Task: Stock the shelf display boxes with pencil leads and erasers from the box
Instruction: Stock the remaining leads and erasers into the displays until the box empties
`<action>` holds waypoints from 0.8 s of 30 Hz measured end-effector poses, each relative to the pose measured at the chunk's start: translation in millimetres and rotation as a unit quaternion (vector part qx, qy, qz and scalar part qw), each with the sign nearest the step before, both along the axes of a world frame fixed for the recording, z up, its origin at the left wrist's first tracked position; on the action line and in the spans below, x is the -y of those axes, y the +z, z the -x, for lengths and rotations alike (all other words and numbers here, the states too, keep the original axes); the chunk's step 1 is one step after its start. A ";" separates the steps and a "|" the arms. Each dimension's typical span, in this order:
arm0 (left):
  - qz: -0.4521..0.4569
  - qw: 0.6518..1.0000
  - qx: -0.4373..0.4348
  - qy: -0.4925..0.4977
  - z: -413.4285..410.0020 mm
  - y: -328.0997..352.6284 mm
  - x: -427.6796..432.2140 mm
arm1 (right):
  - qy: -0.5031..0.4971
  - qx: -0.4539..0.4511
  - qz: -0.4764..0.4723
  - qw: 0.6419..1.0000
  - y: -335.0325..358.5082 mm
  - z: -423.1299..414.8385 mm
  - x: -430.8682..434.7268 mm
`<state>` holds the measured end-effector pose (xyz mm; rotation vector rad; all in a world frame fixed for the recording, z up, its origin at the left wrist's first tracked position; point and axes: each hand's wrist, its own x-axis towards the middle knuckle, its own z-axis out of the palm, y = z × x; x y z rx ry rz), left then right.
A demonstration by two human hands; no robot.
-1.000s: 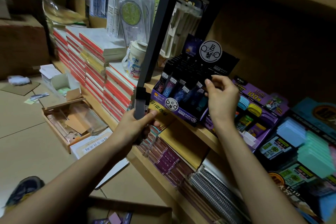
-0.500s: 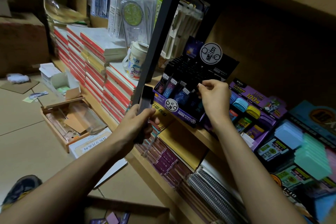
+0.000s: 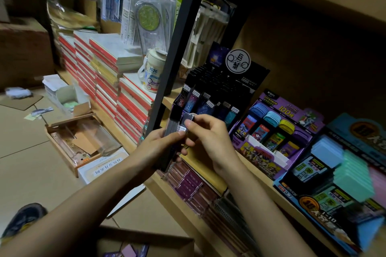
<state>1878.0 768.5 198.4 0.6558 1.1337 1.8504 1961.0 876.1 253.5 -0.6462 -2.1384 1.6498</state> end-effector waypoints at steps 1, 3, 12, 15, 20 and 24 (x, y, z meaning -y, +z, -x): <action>0.006 1.000 -0.010 0.001 0.0 -1.5 0.1 | 0.003 -0.008 0.022 1.000 0.1 0.4 1.8; 0.035 0.998 -0.039 0.025 0.2 -2.7 0.6 | -0.030 -0.014 0.022 0.999 5.3 0.2 -1.2; 0.062 0.990 -0.079 0.099 12.5 -11.3 0.8 | -0.225 -0.129 -0.296 0.919 38.3 -11.4 -62.2; 0.084 0.988 -0.055 0.114 18.6 -16.9 -5.0 | -0.222 -0.119 -0.296 0.921 30.3 -2.3 -68.3; 0.090 0.990 -0.030 0.107 28.9 -27.0 -10.1 | -0.224 -0.123 -0.269 0.929 25.1 15.5 -65.6; 0.089 0.988 -0.014 0.124 30.0 -25.0 -12.0 | -0.200 -0.082 -0.274 0.937 21.5 18.6 -66.1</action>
